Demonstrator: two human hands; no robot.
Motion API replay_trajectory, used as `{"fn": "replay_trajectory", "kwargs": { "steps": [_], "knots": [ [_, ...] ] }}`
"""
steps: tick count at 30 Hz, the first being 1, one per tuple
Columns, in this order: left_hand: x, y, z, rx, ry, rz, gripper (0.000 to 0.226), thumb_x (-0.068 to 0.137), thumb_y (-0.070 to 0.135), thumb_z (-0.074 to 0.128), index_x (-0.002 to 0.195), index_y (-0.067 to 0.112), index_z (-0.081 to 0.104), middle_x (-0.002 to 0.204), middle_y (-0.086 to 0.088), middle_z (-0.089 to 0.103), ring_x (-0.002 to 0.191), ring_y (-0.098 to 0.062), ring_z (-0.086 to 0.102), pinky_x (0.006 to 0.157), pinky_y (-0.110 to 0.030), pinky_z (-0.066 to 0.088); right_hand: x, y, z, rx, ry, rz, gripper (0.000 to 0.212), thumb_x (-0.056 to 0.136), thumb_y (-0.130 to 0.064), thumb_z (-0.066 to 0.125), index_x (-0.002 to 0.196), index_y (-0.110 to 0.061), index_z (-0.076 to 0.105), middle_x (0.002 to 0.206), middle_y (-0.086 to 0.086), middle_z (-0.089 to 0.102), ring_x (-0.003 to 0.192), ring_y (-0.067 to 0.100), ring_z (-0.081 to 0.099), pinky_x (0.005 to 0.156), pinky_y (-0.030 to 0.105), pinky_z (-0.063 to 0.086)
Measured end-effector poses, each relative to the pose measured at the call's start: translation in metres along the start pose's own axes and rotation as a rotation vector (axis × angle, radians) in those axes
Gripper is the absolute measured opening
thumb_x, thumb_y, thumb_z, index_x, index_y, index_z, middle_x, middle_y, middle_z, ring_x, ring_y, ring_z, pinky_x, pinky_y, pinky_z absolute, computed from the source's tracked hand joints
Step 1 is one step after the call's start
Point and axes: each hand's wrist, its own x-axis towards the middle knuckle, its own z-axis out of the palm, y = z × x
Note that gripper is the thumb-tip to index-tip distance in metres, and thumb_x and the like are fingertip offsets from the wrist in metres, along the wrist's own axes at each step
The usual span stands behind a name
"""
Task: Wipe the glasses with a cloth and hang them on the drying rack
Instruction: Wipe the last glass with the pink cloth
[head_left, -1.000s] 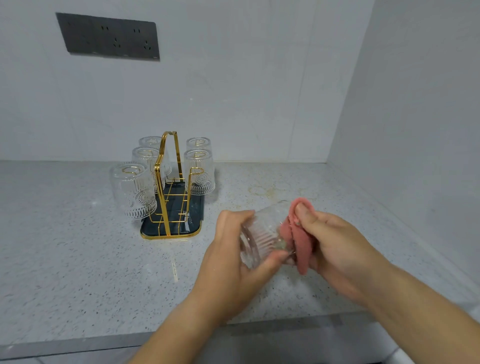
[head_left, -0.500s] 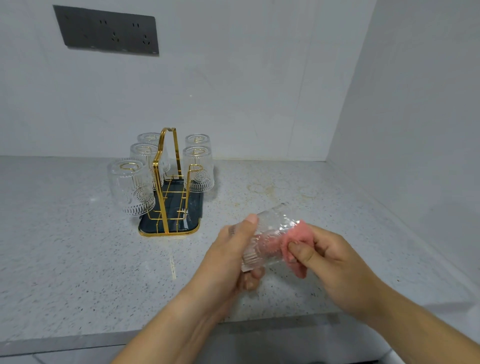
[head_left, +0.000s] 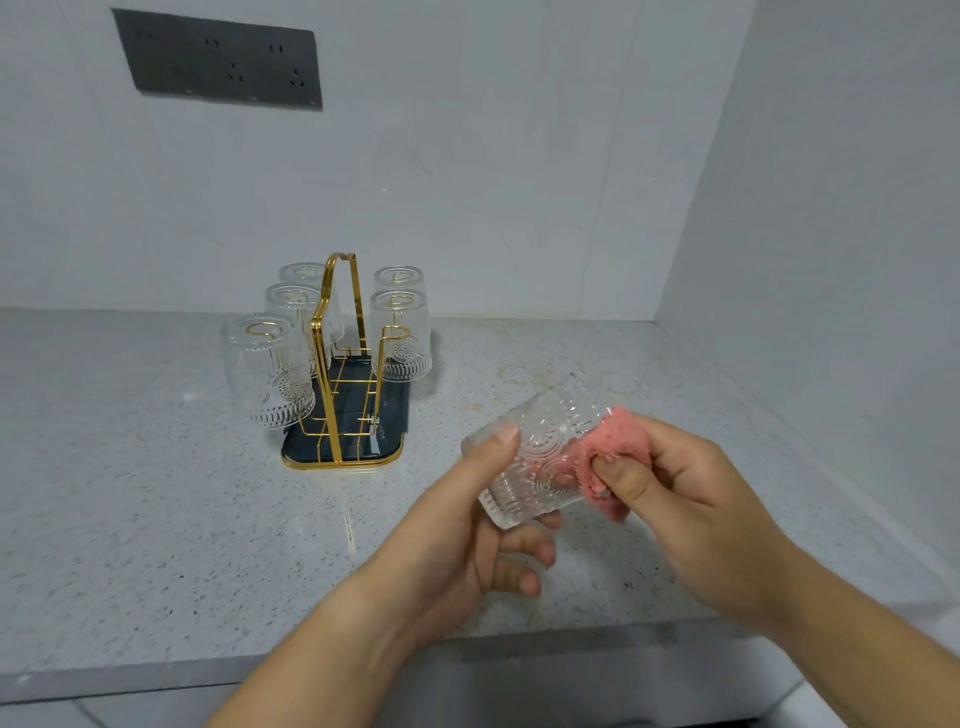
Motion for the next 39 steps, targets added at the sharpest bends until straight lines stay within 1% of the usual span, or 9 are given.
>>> {"fn": "replay_trajectory", "kwargs": {
  "steps": [8,12,16,18,23,27,31,35,39],
  "knots": [
    [0.007,-0.023,-0.023,1.285,0.260,0.871,0.075,0.082,0.028,0.085,0.140,0.036,0.038,0.127,0.009,0.052,0.103,-0.012,0.064,0.077,-0.035,0.060,0.006,0.010,-0.009,0.162,0.017,0.198,0.049,0.085,-0.065,0.066,0.069,-0.018,0.064,0.059,0.014,0.050,0.063,0.028,0.048,0.071,0.031,0.052],
    [-0.002,-0.009,0.000,0.500,0.073,0.353,0.056,0.087,0.039,0.080,0.131,0.040,0.047,0.116,0.014,0.069,0.094,-0.013,0.074,0.074,-0.034,0.063,0.004,0.010,-0.008,0.056,0.018,0.113,0.039,0.092,-0.045,0.057,0.078,-0.009,0.061,0.063,0.020,0.045,0.061,0.036,0.039,0.064,0.035,0.043],
    [0.001,0.003,0.000,0.090,0.037,0.040,0.060,0.081,0.046,0.069,0.126,0.008,0.057,0.095,-0.009,0.074,0.068,-0.024,0.070,0.052,-0.034,0.059,-0.001,0.009,-0.007,0.039,0.003,0.065,0.038,0.090,-0.044,0.056,0.078,-0.008,0.061,0.068,0.019,0.047,0.065,0.041,0.042,0.062,0.041,0.043],
    [-0.001,0.001,0.001,0.192,0.025,0.161,0.046,0.084,0.036,0.074,0.119,0.012,0.057,0.095,-0.003,0.074,0.072,-0.019,0.071,0.058,-0.032,0.061,-0.001,0.010,-0.008,0.019,-0.004,0.073,0.041,0.089,-0.046,0.055,0.078,-0.007,0.060,0.070,0.019,0.048,0.066,0.039,0.044,0.064,0.037,0.045],
    [0.010,-0.021,-0.025,1.297,0.219,1.023,0.067,0.084,0.028,0.081,0.140,0.027,0.044,0.138,0.011,0.050,0.129,-0.009,0.055,0.109,-0.023,0.044,0.000,0.012,-0.004,0.066,0.033,0.109,0.055,0.088,-0.058,0.062,0.076,-0.005,0.057,0.065,0.021,0.047,0.063,0.024,0.048,0.067,0.031,0.046],
    [0.000,-0.015,-0.012,0.802,0.176,0.567,0.070,0.079,0.048,0.079,0.139,0.047,0.046,0.138,0.026,0.052,0.126,0.000,0.058,0.106,-0.024,0.050,-0.004,0.006,0.001,0.013,0.047,0.077,0.039,0.094,-0.042,0.055,0.077,-0.006,0.058,0.066,0.019,0.044,0.062,0.038,0.041,0.060,0.049,0.040],
    [0.001,-0.002,-0.010,0.232,0.047,0.132,0.066,0.074,0.044,0.080,0.131,0.016,0.062,0.113,-0.011,0.076,0.090,-0.027,0.076,0.068,-0.038,0.064,-0.008,0.005,0.002,0.008,0.052,0.049,0.038,0.091,-0.045,0.056,0.076,-0.011,0.060,0.066,0.017,0.047,0.064,0.041,0.043,0.060,0.049,0.040],
    [-0.005,0.001,-0.006,0.330,0.044,0.264,0.045,0.080,0.027,0.083,0.120,0.014,0.066,0.101,-0.004,0.078,0.085,-0.022,0.074,0.069,-0.032,0.063,-0.007,0.001,0.002,0.002,0.050,0.048,0.039,0.088,-0.050,0.060,0.075,-0.014,0.064,0.067,0.016,0.050,0.066,0.043,0.044,0.061,0.049,0.041],
    [-0.005,-0.011,-0.005,0.858,0.243,0.665,0.055,0.078,0.024,0.091,0.120,0.033,0.056,0.115,0.025,0.065,0.104,0.002,0.067,0.087,-0.014,0.052,-0.004,-0.005,0.004,0.010,0.068,0.065,0.033,0.087,-0.048,0.056,0.073,-0.021,0.068,0.064,0.013,0.051,0.064,0.042,0.045,0.061,0.051,0.044]
  ]
}}
